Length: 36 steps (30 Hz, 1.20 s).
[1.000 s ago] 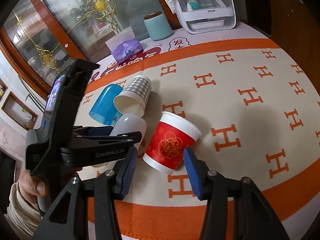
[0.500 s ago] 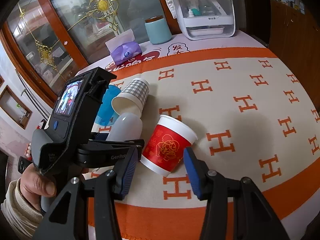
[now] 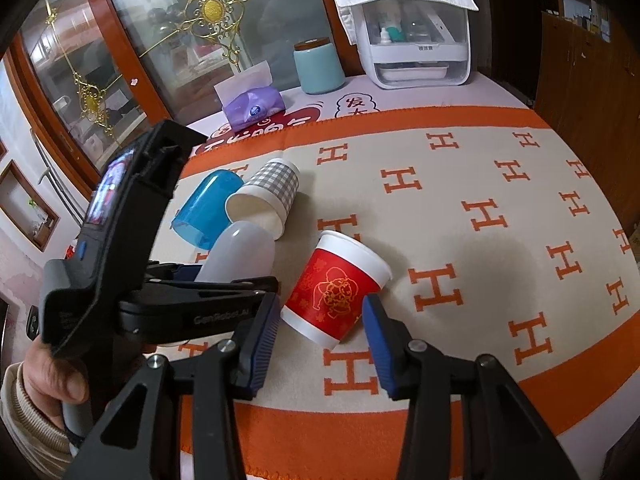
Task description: Flip cup upside down
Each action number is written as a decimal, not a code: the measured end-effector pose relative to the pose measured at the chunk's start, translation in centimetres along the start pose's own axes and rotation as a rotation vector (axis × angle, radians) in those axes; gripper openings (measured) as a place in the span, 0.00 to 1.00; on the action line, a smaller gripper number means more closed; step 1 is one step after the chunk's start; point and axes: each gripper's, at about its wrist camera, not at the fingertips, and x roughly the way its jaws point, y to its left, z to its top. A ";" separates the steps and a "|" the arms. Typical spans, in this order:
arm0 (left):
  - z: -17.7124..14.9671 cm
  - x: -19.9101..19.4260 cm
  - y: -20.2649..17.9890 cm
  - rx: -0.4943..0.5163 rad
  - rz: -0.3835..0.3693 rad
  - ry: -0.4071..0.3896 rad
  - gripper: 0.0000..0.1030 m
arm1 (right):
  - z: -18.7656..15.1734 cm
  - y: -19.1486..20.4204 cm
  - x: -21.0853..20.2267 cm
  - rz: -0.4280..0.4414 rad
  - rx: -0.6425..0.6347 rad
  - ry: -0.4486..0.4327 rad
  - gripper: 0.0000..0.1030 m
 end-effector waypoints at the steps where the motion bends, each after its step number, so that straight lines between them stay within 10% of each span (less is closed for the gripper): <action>1: -0.2 -0.4 0.0 0.000 -0.001 -0.006 0.60 | -0.1 0.1 -0.2 -0.001 -0.003 -0.003 0.42; 36: -13.9 -7.5 0.6 -0.086 0.003 -0.124 0.60 | -5.4 2.9 -1.6 -0.047 -0.085 0.035 0.41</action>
